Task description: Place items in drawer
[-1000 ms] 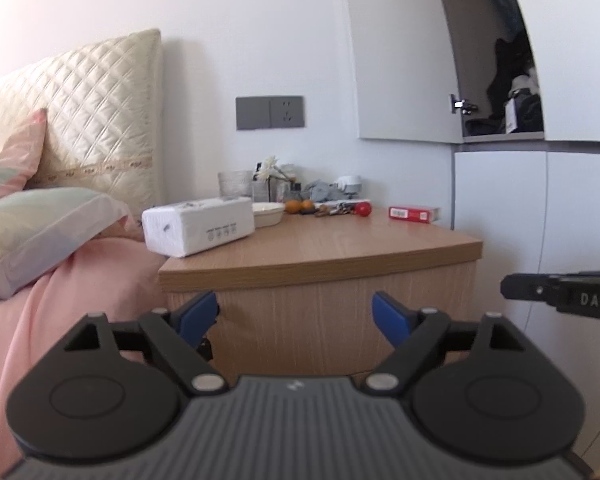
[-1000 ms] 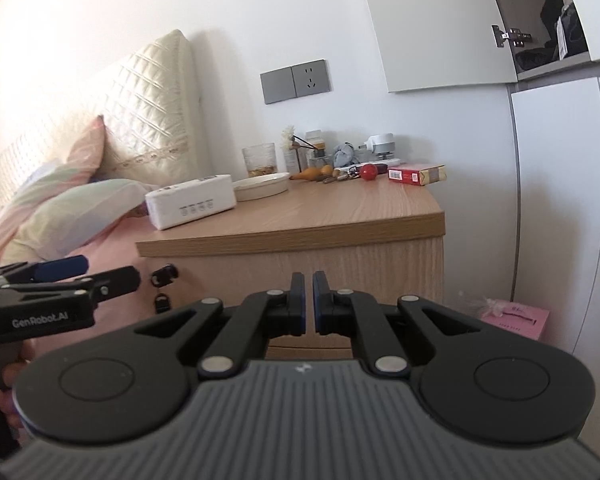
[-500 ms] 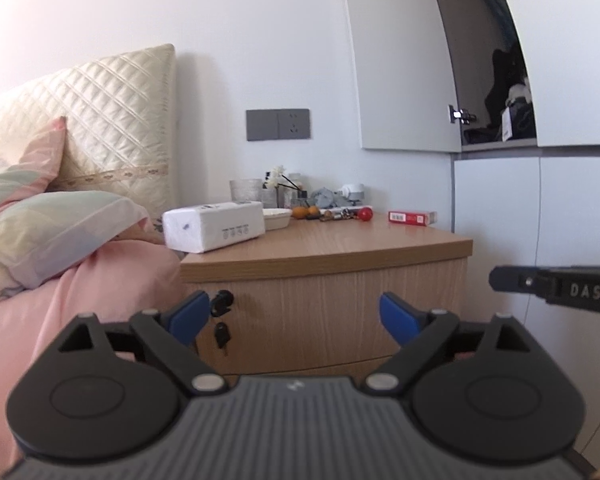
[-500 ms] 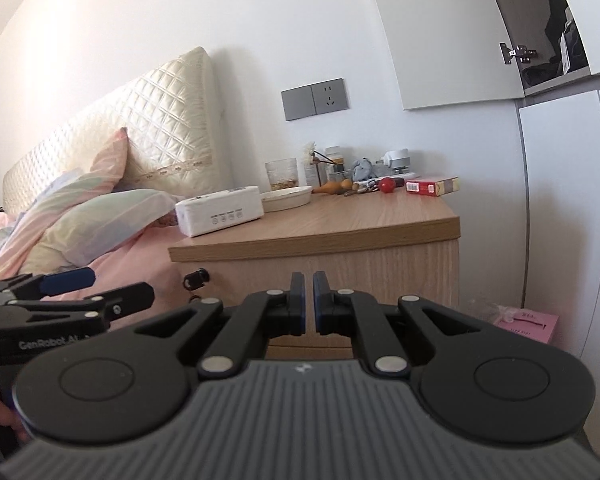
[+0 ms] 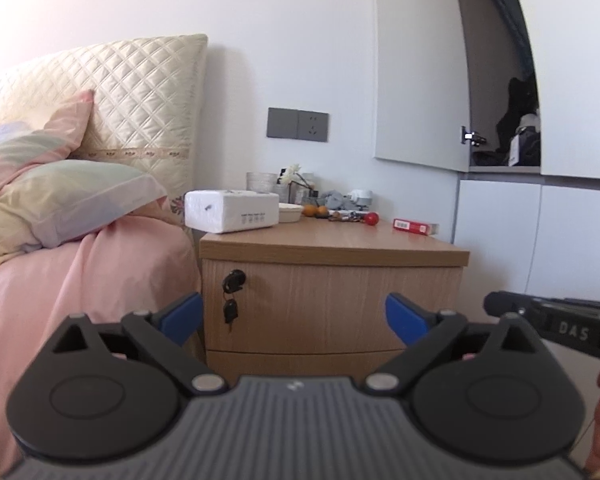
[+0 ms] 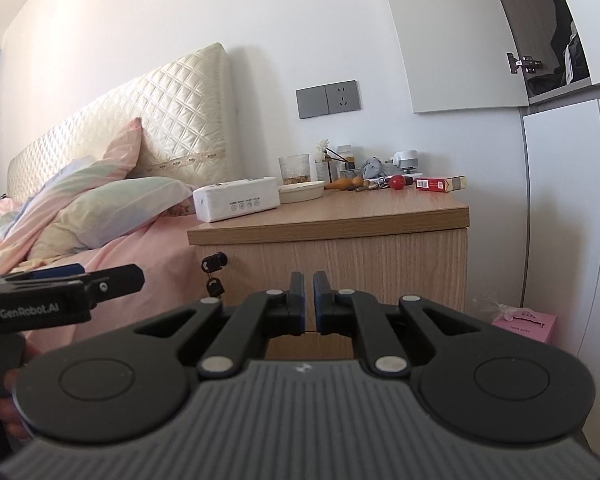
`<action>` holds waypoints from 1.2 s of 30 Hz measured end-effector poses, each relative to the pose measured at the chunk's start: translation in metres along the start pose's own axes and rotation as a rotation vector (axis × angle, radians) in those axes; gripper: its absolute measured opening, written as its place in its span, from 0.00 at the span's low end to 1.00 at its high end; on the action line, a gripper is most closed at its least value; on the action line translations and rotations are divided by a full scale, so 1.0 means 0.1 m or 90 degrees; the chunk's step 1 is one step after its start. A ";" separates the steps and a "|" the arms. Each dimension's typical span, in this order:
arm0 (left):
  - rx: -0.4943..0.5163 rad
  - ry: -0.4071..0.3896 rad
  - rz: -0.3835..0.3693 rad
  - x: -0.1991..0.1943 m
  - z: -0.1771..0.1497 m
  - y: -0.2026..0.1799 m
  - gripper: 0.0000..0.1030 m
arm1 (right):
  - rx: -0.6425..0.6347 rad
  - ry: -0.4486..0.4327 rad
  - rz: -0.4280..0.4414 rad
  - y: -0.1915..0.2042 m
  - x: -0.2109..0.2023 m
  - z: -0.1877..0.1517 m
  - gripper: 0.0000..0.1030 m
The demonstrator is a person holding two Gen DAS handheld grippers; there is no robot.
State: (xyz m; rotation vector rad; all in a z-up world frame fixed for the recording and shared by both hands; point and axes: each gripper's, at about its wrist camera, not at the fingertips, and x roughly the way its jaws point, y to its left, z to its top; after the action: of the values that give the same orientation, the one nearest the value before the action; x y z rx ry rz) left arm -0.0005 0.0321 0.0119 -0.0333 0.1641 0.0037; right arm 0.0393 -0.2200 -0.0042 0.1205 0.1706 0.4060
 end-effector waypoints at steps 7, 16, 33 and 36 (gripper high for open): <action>0.033 -0.007 0.005 -0.02 -0.03 -0.09 0.99 | 0.006 0.018 -0.025 0.02 0.03 -0.01 0.09; 0.041 -0.010 0.007 -0.03 -0.05 -0.13 0.99 | -0.005 0.009 -0.035 0.03 -0.01 -0.02 0.11; 0.061 -0.032 0.015 -0.09 -0.06 -0.21 0.99 | -0.012 -0.021 -0.053 0.00 -0.08 -0.05 0.89; 0.060 -0.033 0.016 -0.10 -0.06 -0.21 0.99 | -0.011 -0.018 -0.052 0.00 -0.07 -0.05 0.89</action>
State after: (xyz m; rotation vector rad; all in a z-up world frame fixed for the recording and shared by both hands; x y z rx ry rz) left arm -0.0113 0.0107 0.0087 0.0621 0.1120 0.0221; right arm 0.0318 -0.2225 -0.0081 0.1017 0.1437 0.3241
